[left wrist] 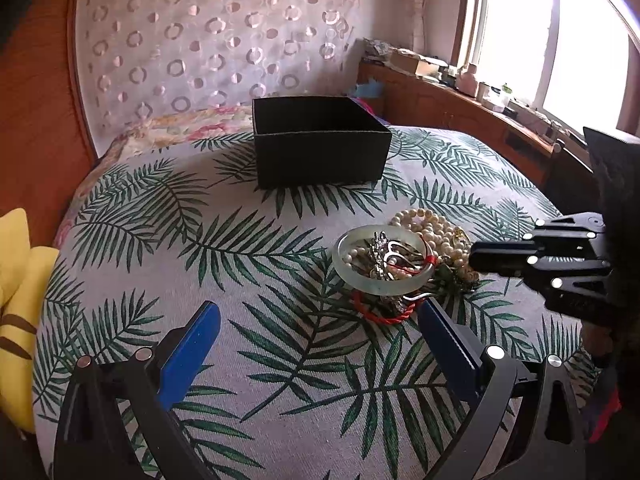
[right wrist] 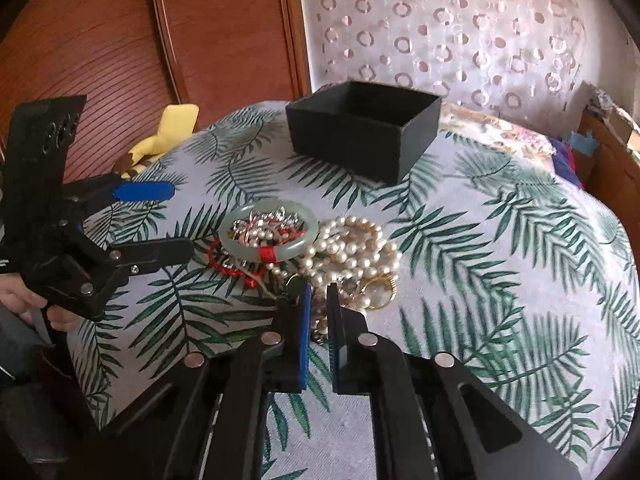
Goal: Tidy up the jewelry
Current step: 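Grasp the pearl necklace from the pile with the right gripper and lift it, then grasp the jade bangle with the left gripper while the right gripper carries the pearls toward the box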
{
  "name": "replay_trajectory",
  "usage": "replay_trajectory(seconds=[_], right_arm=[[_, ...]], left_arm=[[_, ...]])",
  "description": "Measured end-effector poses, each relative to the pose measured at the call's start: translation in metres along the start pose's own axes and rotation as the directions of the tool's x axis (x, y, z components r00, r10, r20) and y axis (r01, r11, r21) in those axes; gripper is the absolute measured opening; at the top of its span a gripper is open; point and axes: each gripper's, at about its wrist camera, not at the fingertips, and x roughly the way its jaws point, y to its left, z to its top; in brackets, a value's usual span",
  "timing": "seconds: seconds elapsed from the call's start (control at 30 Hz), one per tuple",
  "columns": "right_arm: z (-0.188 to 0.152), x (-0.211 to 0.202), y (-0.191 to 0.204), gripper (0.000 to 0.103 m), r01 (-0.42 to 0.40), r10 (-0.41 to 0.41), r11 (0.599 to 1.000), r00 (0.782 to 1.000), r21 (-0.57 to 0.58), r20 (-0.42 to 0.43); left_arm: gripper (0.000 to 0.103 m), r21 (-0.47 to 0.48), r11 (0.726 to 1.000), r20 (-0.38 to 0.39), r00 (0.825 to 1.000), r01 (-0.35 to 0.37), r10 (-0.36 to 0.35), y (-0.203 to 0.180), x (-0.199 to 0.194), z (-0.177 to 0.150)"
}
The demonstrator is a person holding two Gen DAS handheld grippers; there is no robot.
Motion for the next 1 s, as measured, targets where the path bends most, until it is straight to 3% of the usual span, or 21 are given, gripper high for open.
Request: replay_trajectory(seconds=[0.5, 1.0], right_arm=[[0.007, -0.046, -0.02, 0.008, 0.037, -0.041, 0.999, 0.992, 0.031, 0.118], [0.052, -0.1, -0.02, 0.008, 0.094, -0.087, 0.995, 0.964, -0.018, 0.251]], left_arm=[[0.095, 0.0, 1.0, -0.006, 1.0, 0.0, 0.0, -0.001, 0.003, -0.001], [0.095, 0.032, 0.999, -0.02, 1.0, 0.023, -0.023, -0.012, 0.01, 0.015]])
